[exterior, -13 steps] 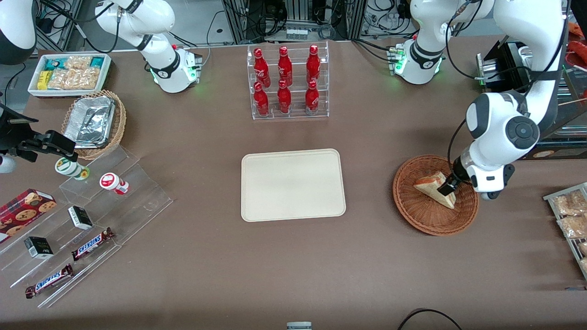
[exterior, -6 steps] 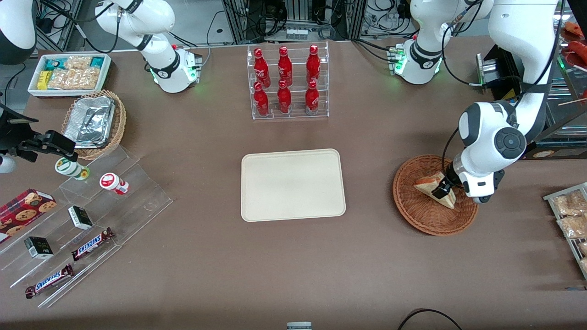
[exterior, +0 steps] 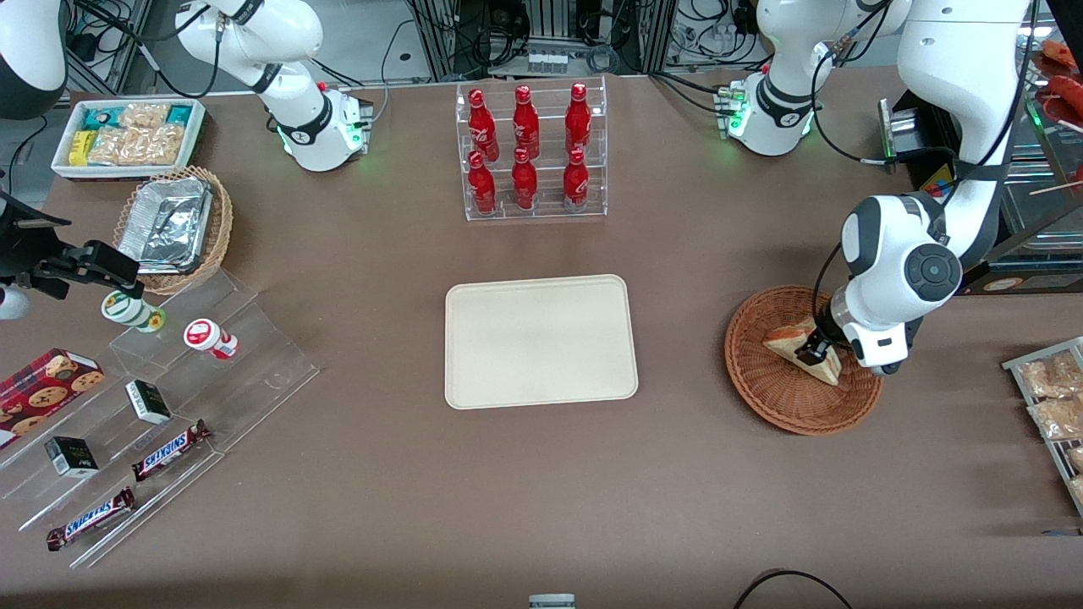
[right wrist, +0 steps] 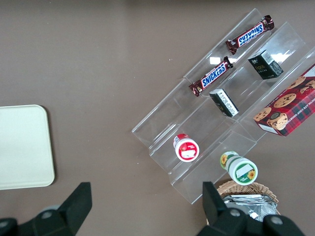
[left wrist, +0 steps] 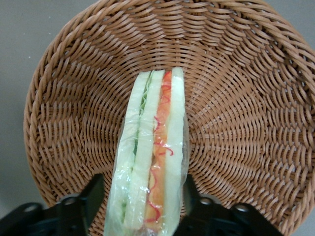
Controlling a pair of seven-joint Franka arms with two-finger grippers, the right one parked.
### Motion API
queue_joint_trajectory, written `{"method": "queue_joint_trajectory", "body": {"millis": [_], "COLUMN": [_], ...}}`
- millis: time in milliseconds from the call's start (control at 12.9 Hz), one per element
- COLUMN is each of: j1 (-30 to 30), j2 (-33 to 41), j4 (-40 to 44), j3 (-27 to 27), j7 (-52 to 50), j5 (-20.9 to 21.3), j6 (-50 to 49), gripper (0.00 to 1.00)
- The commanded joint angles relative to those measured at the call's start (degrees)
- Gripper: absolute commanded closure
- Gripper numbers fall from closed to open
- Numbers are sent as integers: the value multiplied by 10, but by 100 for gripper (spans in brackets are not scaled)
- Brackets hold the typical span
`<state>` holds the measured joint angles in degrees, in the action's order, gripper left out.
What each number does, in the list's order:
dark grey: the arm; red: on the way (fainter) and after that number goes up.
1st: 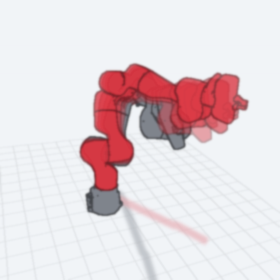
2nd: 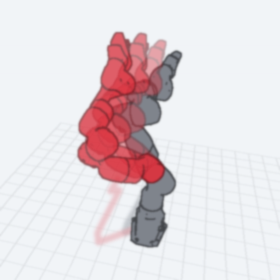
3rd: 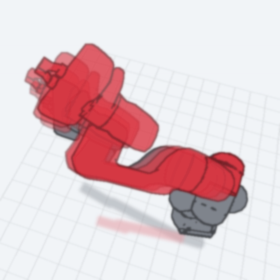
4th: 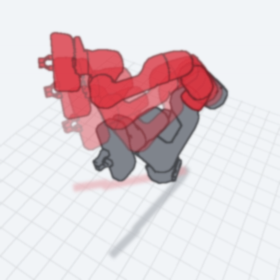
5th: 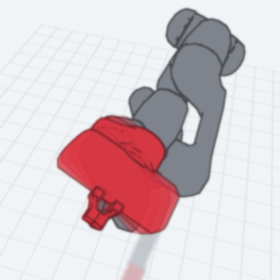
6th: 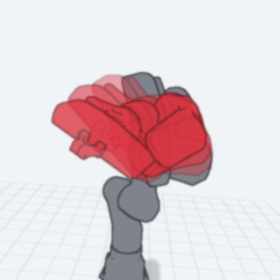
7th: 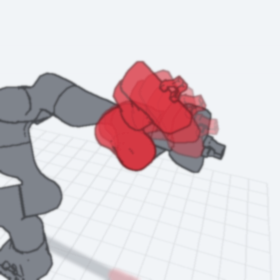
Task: Place sandwich from basket to tray
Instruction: 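Lower the left gripper and close it on the sandwich's wrapped edge, then lift the sandwich out of the basket with the left gripper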
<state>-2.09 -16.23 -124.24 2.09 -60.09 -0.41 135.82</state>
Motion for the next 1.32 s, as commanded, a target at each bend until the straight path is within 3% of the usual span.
{"method": "queue_joint_trajectory", "body": {"millis": [0, 387, 620, 1085, 1239], "j1": [-2, -23, -65, -161, -197], "j2": [1, 22, 17, -15, -39], "j4": [-2, 58, 88, 163, 191], "j3": [0, 2, 4, 5, 5], "j7": [-15, 35, 54, 261, 267], "j5": [0, 9, 14, 14, 7], "j6": [6, -92, -123, -182, -184], "gripper": [100, 100, 100, 100, 100]}}
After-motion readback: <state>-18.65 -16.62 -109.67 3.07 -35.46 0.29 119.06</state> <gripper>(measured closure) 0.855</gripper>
